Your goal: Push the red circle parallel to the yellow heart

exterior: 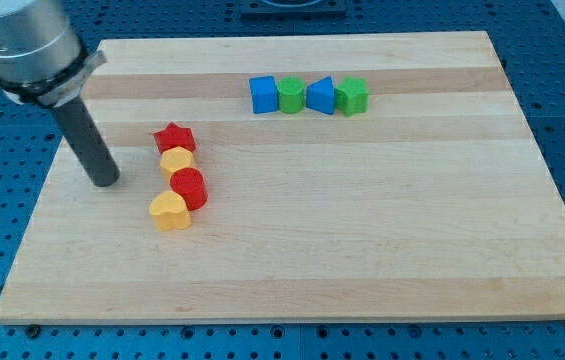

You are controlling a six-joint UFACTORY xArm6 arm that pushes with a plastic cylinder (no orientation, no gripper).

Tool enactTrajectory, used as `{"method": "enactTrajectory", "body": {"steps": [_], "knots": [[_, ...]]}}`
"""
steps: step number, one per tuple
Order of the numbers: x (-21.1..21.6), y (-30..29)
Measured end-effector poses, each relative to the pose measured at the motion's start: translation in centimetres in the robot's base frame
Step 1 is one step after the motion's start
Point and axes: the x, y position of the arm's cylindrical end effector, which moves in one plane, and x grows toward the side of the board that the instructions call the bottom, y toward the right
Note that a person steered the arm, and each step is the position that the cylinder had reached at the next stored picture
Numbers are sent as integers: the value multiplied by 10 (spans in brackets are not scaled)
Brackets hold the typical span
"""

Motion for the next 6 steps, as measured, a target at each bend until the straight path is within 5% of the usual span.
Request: {"method": "enactTrajectory", "body": {"steps": [4,6], "knots": [[18,62],[19,190]]}}
